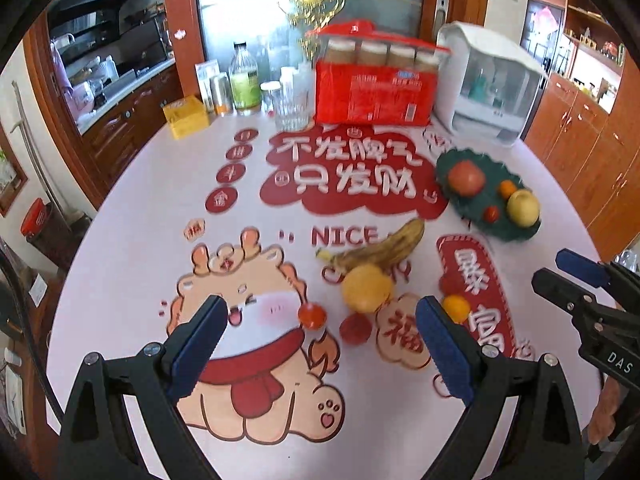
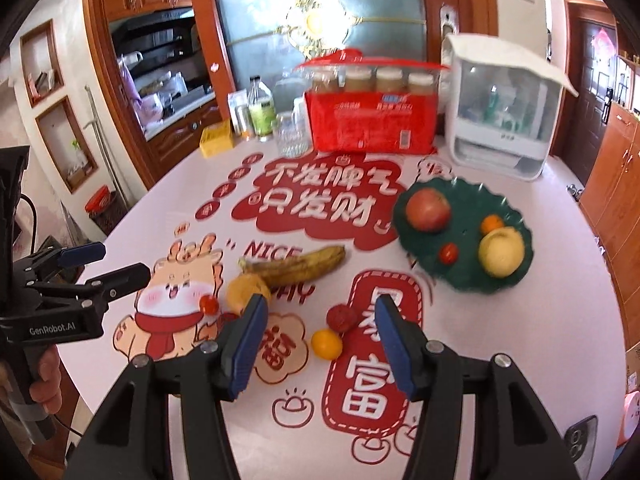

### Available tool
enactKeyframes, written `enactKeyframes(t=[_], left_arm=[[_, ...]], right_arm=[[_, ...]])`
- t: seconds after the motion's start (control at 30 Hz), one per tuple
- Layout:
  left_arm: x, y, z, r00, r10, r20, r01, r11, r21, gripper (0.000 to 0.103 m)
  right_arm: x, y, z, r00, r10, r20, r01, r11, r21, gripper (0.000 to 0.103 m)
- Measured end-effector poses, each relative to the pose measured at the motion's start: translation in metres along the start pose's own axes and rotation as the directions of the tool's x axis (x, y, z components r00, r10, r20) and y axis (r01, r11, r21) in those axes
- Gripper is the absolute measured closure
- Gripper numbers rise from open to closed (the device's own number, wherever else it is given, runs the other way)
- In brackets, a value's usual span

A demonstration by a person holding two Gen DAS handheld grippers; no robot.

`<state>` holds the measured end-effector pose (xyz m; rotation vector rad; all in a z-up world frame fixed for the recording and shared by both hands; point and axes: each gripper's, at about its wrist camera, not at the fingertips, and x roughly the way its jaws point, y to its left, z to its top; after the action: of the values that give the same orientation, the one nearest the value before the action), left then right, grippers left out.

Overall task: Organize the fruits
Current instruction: 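Withdraw both tools back toward the remaining fruits, then grasp the red lychee with the left tool while the right tool grasps a tangerine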

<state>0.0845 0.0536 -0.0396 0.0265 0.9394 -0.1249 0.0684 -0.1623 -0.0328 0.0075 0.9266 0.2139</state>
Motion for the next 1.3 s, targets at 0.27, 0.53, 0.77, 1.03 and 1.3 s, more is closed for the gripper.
enactKeyframes(t=[0.27, 0.53, 0.77, 1.03, 1.3], left_arm=[[0.058, -0.005, -0.03, 0.994, -0.055, -0.096, 0.055, 0.998, -0.001, 0.026], [0.11, -0.012, -0.046, 0.977, -0.093, -0.192, 0.087, 0.995, -0.043, 0.039], [0.132, -0.01, -0.043, 0.973, -0.101, -0.209, 0.088, 0.993, -0.073, 0.046], [0.142, -0.013, -0.037, 0.974, -0.104, -0.203, 0.088, 0.993, -0.082, 0.047], [0.145, -0.015, -0.033, 0.977, -0.097, -0.191, 0.081, 0.993, -0.086, 0.051]], right_arm=[[0.048, 0.003, -0.026, 0.996, -0.007, -0.09, 0.007, 1.0, -0.004, 0.047], [0.087, -0.005, -0.044, 0.988, -0.004, -0.153, 0.011, 0.999, 0.045, 0.047], [0.108, -0.008, -0.046, 0.986, -0.004, -0.168, 0.014, 0.998, 0.058, 0.05], [0.123, -0.01, -0.045, 0.984, 0.002, -0.179, 0.013, 0.997, 0.081, 0.058], [0.129, -0.012, -0.047, 0.984, -0.01, -0.179, 0.025, 0.996, 0.08, 0.069]])
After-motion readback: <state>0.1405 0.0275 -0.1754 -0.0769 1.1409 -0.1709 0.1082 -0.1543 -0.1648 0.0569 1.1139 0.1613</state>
